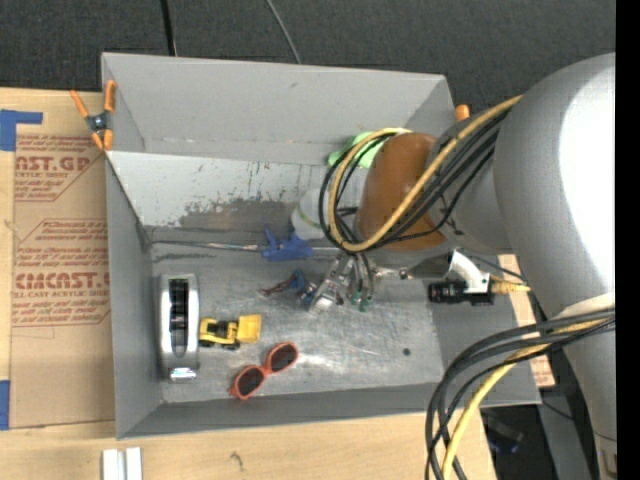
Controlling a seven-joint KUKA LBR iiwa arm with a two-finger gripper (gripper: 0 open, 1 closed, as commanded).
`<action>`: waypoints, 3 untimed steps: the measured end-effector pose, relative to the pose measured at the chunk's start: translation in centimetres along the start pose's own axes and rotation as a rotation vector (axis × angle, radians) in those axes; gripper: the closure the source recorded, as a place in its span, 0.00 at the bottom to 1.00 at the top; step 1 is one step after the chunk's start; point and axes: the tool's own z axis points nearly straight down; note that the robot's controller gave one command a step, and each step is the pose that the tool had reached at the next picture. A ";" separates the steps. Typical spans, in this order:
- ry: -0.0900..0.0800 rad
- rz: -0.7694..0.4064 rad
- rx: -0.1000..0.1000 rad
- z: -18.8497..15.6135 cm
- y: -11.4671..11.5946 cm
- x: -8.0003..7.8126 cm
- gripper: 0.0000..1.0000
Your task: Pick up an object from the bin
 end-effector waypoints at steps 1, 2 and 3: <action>0.004 0.000 0.001 -0.3 0.0 0.1 1.00; 0.017 -0.001 0.002 -1.5 0.0 0.4 1.00; 0.021 -0.003 0.002 -2.5 0.1 0.6 1.00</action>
Offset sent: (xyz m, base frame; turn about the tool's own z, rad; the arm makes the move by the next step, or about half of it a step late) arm -0.0003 0.0002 0.0072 0.0000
